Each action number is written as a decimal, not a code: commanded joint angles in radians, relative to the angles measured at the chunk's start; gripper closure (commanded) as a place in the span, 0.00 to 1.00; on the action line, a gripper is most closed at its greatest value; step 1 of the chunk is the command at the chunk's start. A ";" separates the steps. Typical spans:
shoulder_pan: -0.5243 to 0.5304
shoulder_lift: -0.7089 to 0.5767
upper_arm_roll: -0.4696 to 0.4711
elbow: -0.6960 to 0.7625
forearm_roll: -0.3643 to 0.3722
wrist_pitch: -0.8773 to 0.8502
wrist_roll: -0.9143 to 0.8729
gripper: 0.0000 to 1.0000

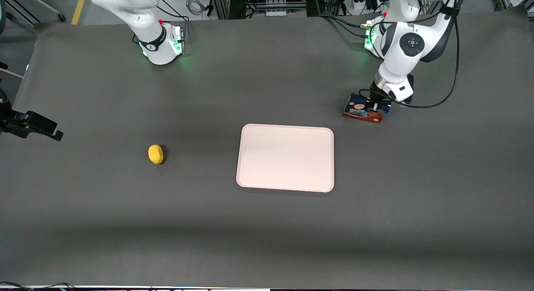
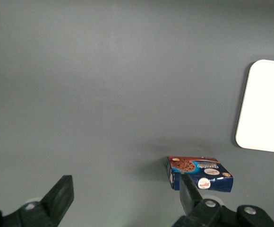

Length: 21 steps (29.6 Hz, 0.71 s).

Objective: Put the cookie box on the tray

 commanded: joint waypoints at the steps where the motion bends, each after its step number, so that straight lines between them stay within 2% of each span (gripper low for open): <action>1: -0.020 -0.040 0.005 -0.014 0.005 0.022 -0.017 0.96; 6: -0.020 -0.039 0.007 0.073 0.023 -0.030 -0.013 0.96; 12: -0.016 -0.034 0.008 0.279 0.218 -0.269 -0.014 0.96; 18: -0.014 0.044 0.007 0.552 0.336 -0.505 0.007 0.97; 21: -0.020 0.105 -0.004 0.682 0.362 -0.580 0.052 0.97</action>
